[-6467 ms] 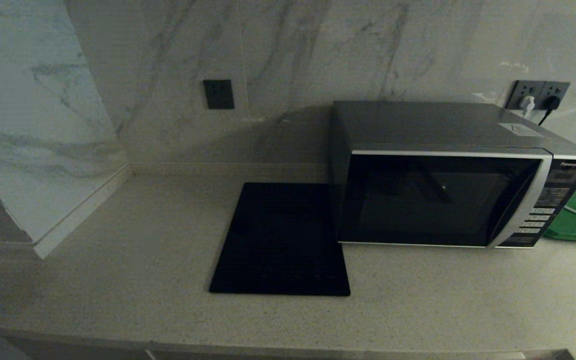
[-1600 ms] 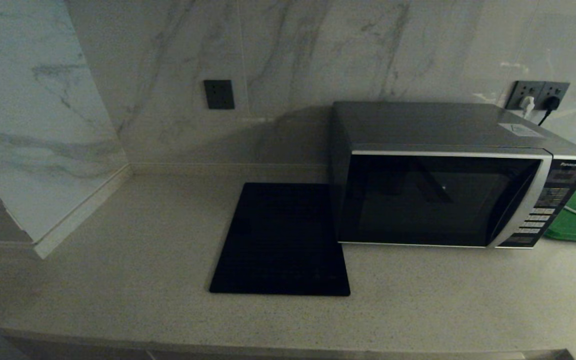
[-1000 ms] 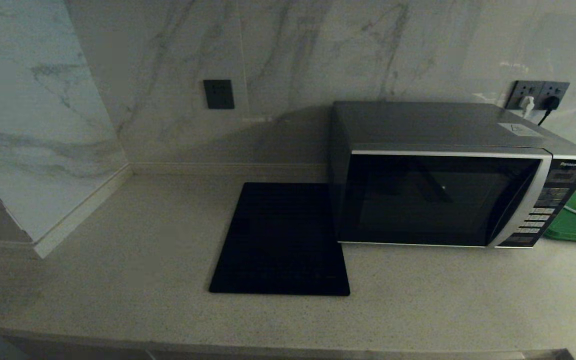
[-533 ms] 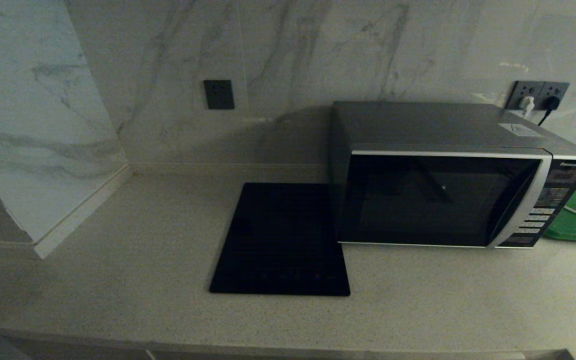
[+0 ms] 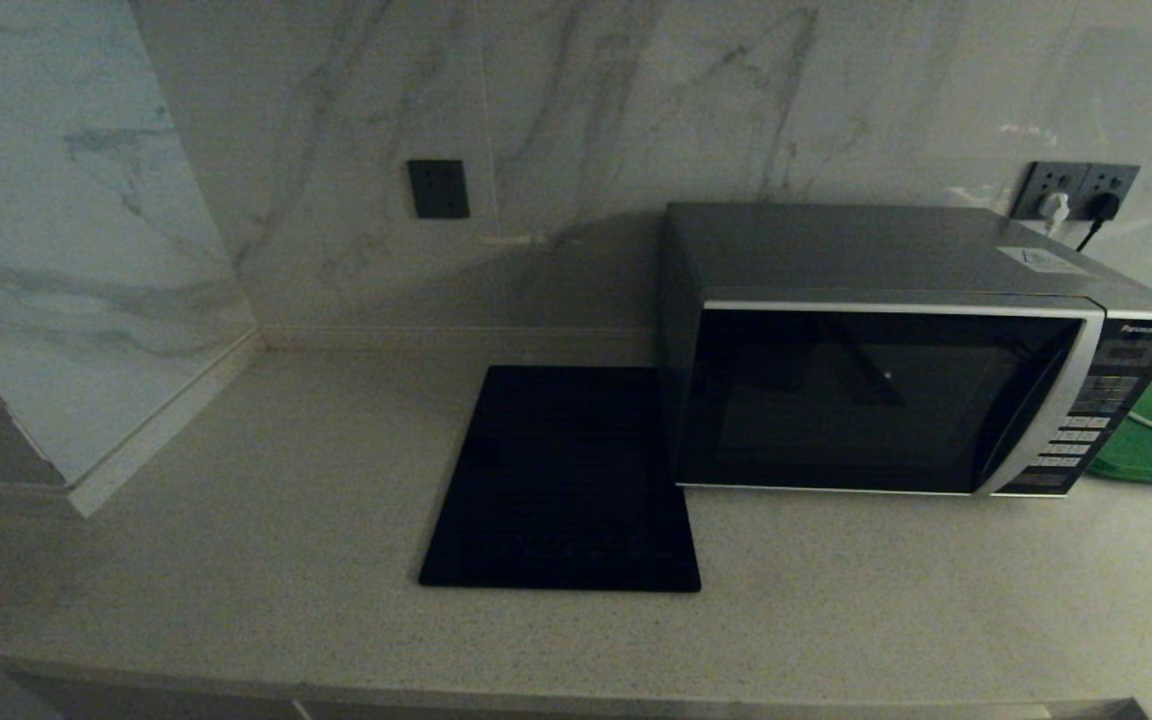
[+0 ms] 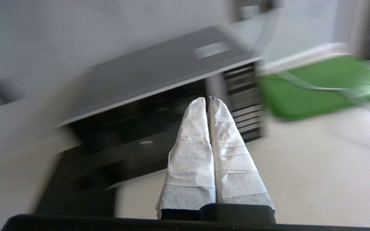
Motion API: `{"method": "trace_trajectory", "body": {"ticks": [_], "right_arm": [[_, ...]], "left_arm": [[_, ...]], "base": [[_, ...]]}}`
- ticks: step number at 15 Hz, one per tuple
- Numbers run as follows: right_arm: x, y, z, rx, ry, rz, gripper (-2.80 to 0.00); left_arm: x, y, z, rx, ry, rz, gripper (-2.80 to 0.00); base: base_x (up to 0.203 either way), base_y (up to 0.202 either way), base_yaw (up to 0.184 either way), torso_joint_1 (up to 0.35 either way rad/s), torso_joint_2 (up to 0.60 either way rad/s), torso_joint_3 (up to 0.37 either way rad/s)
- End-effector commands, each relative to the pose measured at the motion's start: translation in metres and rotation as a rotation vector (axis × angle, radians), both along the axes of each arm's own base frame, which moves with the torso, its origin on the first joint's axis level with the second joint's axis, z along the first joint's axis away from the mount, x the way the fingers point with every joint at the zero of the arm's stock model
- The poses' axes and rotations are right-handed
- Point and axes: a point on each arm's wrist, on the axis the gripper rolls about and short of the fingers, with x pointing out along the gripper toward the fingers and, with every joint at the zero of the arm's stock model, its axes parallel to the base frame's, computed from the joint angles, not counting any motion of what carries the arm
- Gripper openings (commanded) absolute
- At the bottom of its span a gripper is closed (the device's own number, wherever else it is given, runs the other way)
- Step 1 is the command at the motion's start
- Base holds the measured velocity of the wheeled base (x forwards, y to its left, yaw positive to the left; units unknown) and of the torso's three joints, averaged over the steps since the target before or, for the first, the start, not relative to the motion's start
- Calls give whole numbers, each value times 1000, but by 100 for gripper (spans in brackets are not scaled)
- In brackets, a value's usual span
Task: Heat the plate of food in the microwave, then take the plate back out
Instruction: Open the microwave oven
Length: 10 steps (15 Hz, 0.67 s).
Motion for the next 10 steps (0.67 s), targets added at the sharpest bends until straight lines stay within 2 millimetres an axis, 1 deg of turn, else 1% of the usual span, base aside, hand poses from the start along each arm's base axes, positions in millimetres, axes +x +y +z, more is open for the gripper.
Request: {"method": "trace_trajectory", "body": {"ticks": [1,2,3,6,9,10], "right_arm": [[51,-5,21,-20,118,-138,-280],[59,-6,26,-49,139,-187,-280],[65,-8,27,-95,184,-239,-280],[80,-10,14,-160,357,-293,-280],[101,-13,6,-173,449,-405,-280],[102,-13,8,-176,446,-413,-280]], "left_arm": [[0,0,0,-1,0,2,-280],[0,0,0,-1,1,1,-280],[0,0,0,-1,1,1,-280],[0,0,0,-1,0,1,-280],[0,0,0,-1,0,1,-280],[0,0,0,-1,1,1,-280]], "base": [[0,0,0,0,0,0],[0,0,0,0,0,0],[0,0,0,0,0,0],[0,0,0,0,0,0],[0,0,0,0,0,0],[0,0,0,0,0,0]]}}
